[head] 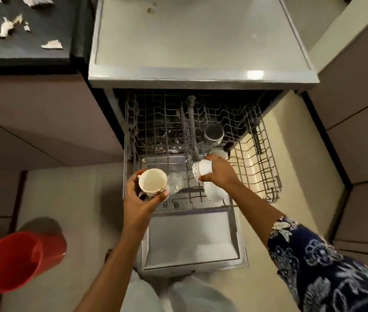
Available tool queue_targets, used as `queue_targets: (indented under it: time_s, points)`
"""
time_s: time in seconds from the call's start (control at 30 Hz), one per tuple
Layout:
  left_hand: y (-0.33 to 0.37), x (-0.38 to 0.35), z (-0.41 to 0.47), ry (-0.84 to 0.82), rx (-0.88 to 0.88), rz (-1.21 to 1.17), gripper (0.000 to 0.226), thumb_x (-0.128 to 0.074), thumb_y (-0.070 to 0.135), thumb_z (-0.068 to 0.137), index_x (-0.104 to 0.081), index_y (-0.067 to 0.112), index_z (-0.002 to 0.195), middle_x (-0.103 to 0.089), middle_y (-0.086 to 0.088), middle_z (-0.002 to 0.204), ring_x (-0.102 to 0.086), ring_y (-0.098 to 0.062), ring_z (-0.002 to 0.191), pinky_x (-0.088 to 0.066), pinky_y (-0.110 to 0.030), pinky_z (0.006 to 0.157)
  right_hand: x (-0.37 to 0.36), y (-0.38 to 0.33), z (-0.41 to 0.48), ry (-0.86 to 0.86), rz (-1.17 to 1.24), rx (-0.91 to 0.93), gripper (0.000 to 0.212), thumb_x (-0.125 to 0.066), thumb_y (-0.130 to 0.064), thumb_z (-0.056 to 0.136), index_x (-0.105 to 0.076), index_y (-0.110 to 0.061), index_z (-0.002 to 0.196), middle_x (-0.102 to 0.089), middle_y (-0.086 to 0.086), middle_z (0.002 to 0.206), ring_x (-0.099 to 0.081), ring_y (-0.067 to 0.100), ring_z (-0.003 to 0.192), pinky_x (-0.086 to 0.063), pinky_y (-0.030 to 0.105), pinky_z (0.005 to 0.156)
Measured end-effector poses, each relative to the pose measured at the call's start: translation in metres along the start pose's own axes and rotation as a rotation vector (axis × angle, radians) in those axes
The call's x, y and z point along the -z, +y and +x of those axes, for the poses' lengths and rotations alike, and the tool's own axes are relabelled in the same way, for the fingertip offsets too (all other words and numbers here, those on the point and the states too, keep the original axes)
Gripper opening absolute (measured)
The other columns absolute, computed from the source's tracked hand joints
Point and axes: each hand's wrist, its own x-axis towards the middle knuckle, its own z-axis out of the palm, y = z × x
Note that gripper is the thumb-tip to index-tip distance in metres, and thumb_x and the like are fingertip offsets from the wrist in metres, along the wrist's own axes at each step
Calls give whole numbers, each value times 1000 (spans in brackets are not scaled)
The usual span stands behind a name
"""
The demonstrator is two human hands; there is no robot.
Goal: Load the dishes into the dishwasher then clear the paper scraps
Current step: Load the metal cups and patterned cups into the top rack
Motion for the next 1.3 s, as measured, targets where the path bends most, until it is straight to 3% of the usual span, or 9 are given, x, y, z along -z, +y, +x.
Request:
queue_targets:
  time_s: [0.2, 0.33, 0.57, 0.7, 0.93, 1.07, 1.3]
  points:
    - [-20, -4, 20, 64, -13, 70, 77, -88, 14, 62, -47, 33, 125, -58, 5, 118, -59, -17, 111, -52, -33, 92, -21, -6, 38, -40, -235, 95, 78, -80, -31, 69, -42, -19, 137, -48, 15, 131, -46, 35, 117, -40, 37, 98]
    - [-20, -3, 21, 100, -26, 85, 77, -87, 12, 63, -46, 31, 126, -57, 12, 114, -58, -9, 106, -51, -24, 86, -29, -6, 42, -84, -288, 104, 77, -78, -29, 71, -39, -21, 137, -45, 15, 132, -43, 36, 119, -44, 41, 97]
    - [-26, -4, 9, 122, 17, 51, 83, -91, 36, 50, -47, 42, 120, -56, 6, 119, -58, -13, 110, -51, -26, 87, -41, 6, 34, -33, -380, 173, 74, -76, -23, 76, -38, -21, 139, -43, 12, 134, -40, 32, 122, -43, 45, 96]
    - [-29, -8, 7, 112, 21, 54, 80, -88, 20, 59, -46, 34, 125, -56, 5, 119, -57, -17, 112, -52, -33, 92, -46, 5, 40, 0, -405, 192, 73, -75, -21, 77, -37, -20, 140, -41, 11, 136, -37, 31, 125, -43, 43, 96]
    - [-26, -9, 11, 117, 24, 42, 85, -85, 27, 53, -45, 28, 128, -55, 7, 119, -56, -16, 112, -52, -27, 89, -62, 1, 47, -77, -505, 265, 72, -71, -20, 80, -34, -19, 142, -35, 12, 141, -29, 34, 131, -41, 44, 101]
    - [-29, -8, 13, 106, 27, 54, 87, -85, 29, 53, -44, 28, 130, -54, 4, 122, -55, -17, 114, -52, -31, 92, -71, 0, 55, -89, -554, 322, 68, -68, -13, 82, -34, -18, 141, -35, 12, 139, -30, 33, 129, -44, 44, 99]
    - [-31, -9, 13, 95, 42, 75, 89, -85, 31, 53, -42, 29, 131, -53, 3, 123, -54, -18, 116, -51, -28, 92, -66, 7, 60, -148, -474, 252, 87, -75, -17, 77, -23, -18, 146, -34, 12, 144, -33, 32, 131, -39, 42, 102]
